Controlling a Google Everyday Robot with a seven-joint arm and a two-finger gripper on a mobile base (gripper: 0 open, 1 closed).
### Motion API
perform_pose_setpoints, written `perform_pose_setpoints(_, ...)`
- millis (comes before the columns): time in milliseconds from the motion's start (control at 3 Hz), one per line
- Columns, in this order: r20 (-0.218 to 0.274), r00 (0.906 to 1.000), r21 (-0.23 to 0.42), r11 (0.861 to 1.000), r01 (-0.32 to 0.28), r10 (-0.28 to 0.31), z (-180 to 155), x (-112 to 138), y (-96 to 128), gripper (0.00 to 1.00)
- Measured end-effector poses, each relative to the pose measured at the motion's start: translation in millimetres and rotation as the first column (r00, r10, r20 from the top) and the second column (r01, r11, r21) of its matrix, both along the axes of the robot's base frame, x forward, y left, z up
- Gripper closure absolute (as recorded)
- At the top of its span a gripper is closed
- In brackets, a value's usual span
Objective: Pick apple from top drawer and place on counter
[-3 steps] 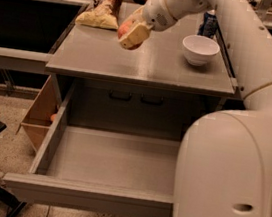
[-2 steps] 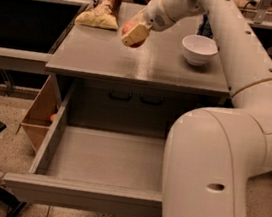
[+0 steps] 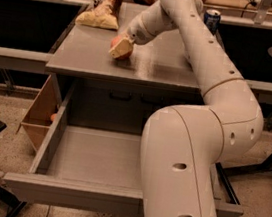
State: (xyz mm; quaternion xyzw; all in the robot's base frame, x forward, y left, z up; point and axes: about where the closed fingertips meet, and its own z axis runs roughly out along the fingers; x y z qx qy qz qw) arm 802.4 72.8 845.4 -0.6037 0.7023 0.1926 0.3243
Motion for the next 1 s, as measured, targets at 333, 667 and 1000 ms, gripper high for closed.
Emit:
perform_pose_setpoints(333,0.0,1.0,0.0,1.0,0.0,0.0,4.5,0.0,0.0,0.73)
perform_pose_setpoints(667,0.0,1.0,0.0,1.0,0.0,0.0,4.5,0.0,0.1,0.5)
perform_pose_setpoints(1000,0.0,1.0,0.0,1.0,0.0,0.0,4.4,0.0,0.1,0.27)
